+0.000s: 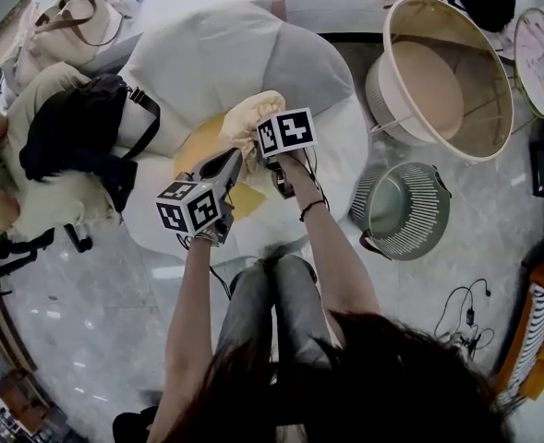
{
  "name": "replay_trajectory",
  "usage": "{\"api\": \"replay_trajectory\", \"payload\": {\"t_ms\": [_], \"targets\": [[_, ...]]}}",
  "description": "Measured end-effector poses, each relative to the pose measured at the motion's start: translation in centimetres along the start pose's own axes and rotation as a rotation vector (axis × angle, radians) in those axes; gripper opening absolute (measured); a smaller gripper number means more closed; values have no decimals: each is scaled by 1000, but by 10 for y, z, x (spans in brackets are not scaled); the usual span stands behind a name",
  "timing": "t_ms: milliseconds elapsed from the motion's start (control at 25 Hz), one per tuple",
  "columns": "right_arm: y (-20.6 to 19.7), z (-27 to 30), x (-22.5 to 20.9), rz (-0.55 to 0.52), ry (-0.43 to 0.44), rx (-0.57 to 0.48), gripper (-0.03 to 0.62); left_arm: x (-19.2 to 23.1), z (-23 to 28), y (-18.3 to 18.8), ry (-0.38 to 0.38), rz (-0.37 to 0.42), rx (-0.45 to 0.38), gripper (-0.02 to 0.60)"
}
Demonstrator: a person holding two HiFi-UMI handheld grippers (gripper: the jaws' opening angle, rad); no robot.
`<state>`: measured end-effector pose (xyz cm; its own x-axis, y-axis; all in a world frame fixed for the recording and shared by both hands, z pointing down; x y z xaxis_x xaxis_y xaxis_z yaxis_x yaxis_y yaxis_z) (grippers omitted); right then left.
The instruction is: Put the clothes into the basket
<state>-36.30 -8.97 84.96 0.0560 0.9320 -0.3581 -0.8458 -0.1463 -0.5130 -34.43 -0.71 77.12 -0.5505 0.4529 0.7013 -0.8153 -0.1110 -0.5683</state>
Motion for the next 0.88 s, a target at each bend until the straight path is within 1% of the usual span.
{"api": "replay_trajectory", "payload": {"t_ms": [280, 520, 880], "targets": [[32, -50, 24, -8, 1, -39, 49, -35, -26, 24, -3, -5, -7, 11], [55, -96, 44, -11, 6, -48, 49, -78, -45, 49, -19, -5, -4, 11], [86, -142, 71, 3, 16, -66, 49, -118, -74, 80, -23, -26, -40, 11]]}}
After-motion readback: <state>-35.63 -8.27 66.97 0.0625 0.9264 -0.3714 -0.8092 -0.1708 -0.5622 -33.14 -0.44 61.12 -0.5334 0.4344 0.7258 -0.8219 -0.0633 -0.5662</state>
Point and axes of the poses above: the fingertips, and each gripper's own axes: z forward along the fingers, x to its left, y out of its top, the point moved 2 cm from there along -z, backward along the fingers, and after that the axes turned 14 degrees about -z, right-handed, at the moved point
